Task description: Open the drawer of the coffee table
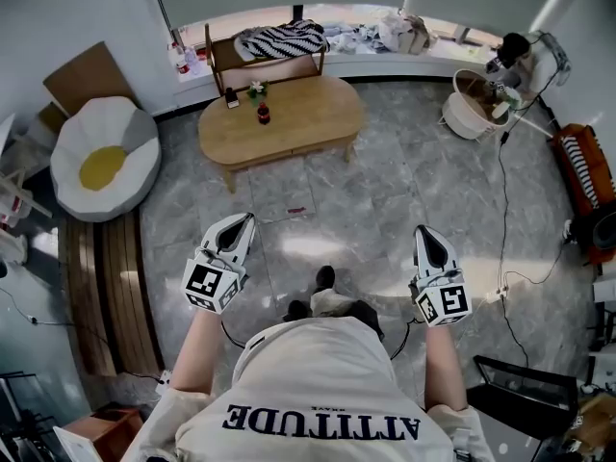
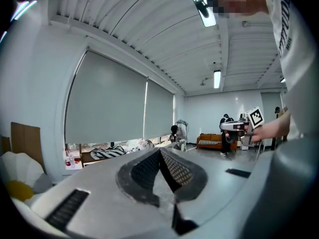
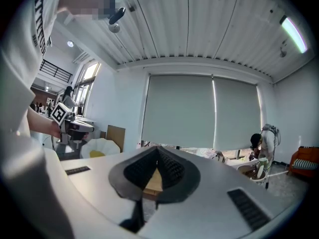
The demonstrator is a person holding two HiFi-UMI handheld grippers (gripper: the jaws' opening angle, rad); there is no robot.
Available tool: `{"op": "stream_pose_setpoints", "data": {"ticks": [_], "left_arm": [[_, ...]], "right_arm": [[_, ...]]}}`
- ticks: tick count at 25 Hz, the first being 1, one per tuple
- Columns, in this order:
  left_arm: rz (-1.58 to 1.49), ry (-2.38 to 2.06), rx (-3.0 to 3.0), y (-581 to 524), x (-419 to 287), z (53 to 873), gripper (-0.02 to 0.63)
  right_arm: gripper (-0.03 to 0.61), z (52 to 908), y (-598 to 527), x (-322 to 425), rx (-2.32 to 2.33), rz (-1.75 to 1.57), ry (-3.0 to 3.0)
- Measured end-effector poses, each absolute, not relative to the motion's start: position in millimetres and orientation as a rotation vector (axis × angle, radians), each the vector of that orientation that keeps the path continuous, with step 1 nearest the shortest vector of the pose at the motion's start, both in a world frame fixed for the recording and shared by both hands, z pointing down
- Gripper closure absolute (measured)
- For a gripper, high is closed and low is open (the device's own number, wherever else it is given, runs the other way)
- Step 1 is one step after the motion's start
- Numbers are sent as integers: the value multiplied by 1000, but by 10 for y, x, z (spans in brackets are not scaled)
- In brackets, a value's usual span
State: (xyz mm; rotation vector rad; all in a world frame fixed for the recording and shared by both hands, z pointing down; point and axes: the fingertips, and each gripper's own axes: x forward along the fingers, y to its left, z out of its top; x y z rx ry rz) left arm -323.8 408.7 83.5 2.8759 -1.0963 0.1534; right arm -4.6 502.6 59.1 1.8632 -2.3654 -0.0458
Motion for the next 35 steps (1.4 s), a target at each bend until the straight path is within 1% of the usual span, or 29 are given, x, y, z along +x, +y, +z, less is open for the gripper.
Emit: {"op": "stream_pose_setpoints", "data": {"ticks": [8, 14, 27, 35], "left_arm": [[196, -1097, 2881, 3838, -3203, 834, 594], [215, -1124, 2856, 3494, -3068, 888, 594], [221, -1118, 2850, 2731, -2386, 995, 594], [235, -1192, 2824, 2202, -1987, 986, 594]], "right_arm": [[560, 673, 4667, -176, 1783, -51, -2399], [560, 731, 4298, -68, 1741, -33, -2442], [560, 901, 3343, 556, 1688, 26, -2508], [560, 942, 2700, 1051, 1665, 44, -2556]]}}
